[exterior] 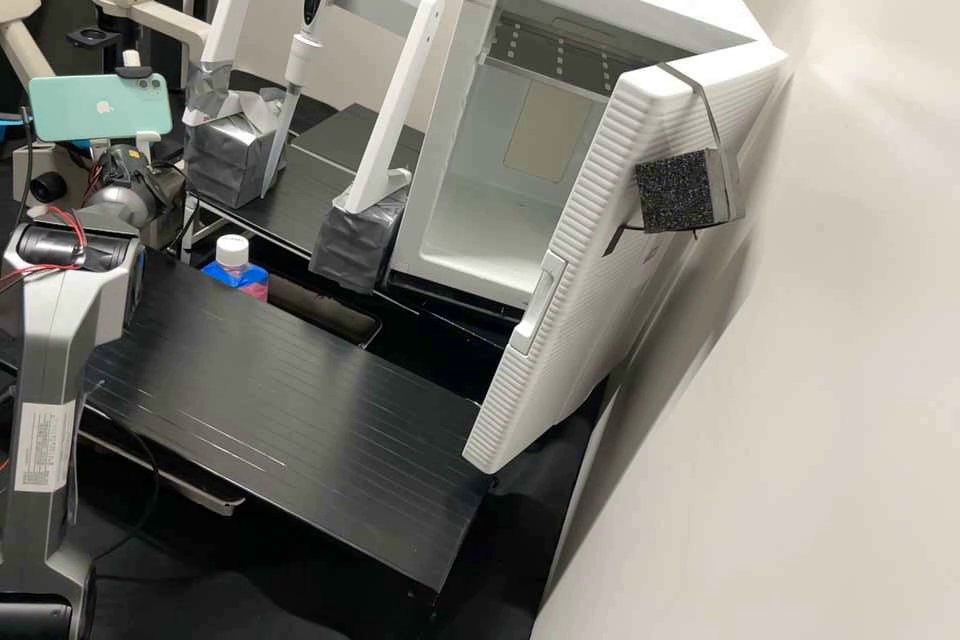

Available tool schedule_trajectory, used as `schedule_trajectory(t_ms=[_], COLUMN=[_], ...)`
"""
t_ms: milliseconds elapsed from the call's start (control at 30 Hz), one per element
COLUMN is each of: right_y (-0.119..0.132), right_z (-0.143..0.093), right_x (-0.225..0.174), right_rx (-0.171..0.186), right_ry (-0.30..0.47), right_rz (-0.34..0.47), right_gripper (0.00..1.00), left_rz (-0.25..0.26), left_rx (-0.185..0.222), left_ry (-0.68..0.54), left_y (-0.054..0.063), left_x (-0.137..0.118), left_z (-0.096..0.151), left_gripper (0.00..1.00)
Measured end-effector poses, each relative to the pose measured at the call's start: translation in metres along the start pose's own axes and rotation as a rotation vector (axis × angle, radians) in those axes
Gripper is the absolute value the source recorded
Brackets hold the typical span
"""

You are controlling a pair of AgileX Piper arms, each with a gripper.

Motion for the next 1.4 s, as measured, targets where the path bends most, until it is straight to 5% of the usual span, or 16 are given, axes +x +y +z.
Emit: schedule_trajectory(t_ms=[967,1000,1400], right_y=[0.0,0.001,0.002], right_z=[0.007,0.007,0.006], right_x=[0.029,0.029,0.03], right_rx=[0.002,0.002,0.003], right_ry=[-0.061,-0.06,-0.053], right_rz=[0.021,0.023,0.03], right_gripper=[0.0,1.0,1.0], left_rz=[0.0,0.0,0.0], left_rx=[0.0,0.0,0.0], left_ry=[0.0,0.0,0.0], left_y=[0.0,0.0,0.0], left_x=[0.0,0.0,0.0], left_z=[0.0,0.0,0.0], left_gripper=[1.0,1.0,1.0])
